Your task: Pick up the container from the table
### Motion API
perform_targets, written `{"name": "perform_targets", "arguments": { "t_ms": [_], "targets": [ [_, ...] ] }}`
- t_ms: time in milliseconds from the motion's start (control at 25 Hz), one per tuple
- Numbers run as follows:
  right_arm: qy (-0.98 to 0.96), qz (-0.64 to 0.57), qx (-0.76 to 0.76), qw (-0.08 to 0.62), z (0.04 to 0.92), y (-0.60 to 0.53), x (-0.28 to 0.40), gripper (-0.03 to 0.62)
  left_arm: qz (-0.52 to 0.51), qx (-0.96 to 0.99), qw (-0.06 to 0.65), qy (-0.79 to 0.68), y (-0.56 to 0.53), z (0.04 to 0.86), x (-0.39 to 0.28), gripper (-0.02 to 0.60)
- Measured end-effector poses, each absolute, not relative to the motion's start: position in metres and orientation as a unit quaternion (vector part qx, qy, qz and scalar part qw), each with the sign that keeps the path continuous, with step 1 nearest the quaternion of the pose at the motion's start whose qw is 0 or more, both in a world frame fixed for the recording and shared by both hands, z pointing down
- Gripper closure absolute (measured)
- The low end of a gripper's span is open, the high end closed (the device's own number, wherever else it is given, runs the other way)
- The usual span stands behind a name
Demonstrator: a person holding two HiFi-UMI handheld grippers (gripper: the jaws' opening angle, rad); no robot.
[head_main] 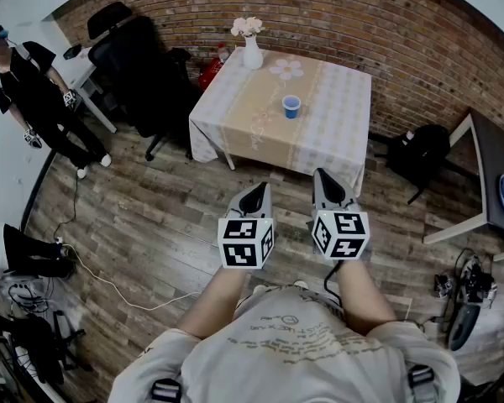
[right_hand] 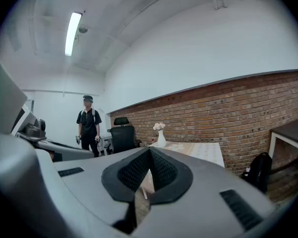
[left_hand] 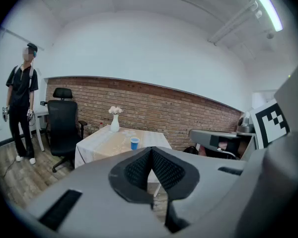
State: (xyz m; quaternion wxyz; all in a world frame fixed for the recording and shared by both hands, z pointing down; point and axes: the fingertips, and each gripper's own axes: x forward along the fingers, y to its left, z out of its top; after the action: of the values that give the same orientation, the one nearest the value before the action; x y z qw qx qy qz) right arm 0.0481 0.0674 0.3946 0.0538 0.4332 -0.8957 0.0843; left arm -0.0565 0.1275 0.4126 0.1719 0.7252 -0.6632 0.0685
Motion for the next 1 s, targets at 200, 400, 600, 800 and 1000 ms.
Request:
{"name": "perform_targets", "arguments": {
  "t_ms": [200, 400, 600, 800, 1000],
  "targets": [
    [-0.897, 0.091, 0.43, 0.049, 0.393, 0.068, 0.06, 0.594, 0.07, 0.724, 0.171, -0.664, 0.128, 0.409, -0.044, 0.578],
    [-0.897, 0.102, 0.429, 0.036, 0.394, 0.063, 0.065, 0.594, 0.075, 0.723, 0.171, -0.665, 0.121, 0.411, -0.039, 0.578],
    [-0.896, 0.11, 0.427, 0.042, 0.406, 0.051, 0.073, 0.594, 0.079, 0.718, 0.173, -0.669, 0.11, 0.418, -0.032, 0.578],
    [-0.899, 0.116, 0.42, 0.043, 0.406, 0.051, 0.089, 0.594, 0.08, 0.713, 0.172, -0.675, 0.111, 0.415, -0.012, 0.578],
    [-0.905, 0.108, 0.409, 0.043, 0.403, 0.039, 0.1, 0.594, 0.072, 0.707, 0.16, -0.685, 0.102, 0.41, 0.001, 0.578]
  ]
}}
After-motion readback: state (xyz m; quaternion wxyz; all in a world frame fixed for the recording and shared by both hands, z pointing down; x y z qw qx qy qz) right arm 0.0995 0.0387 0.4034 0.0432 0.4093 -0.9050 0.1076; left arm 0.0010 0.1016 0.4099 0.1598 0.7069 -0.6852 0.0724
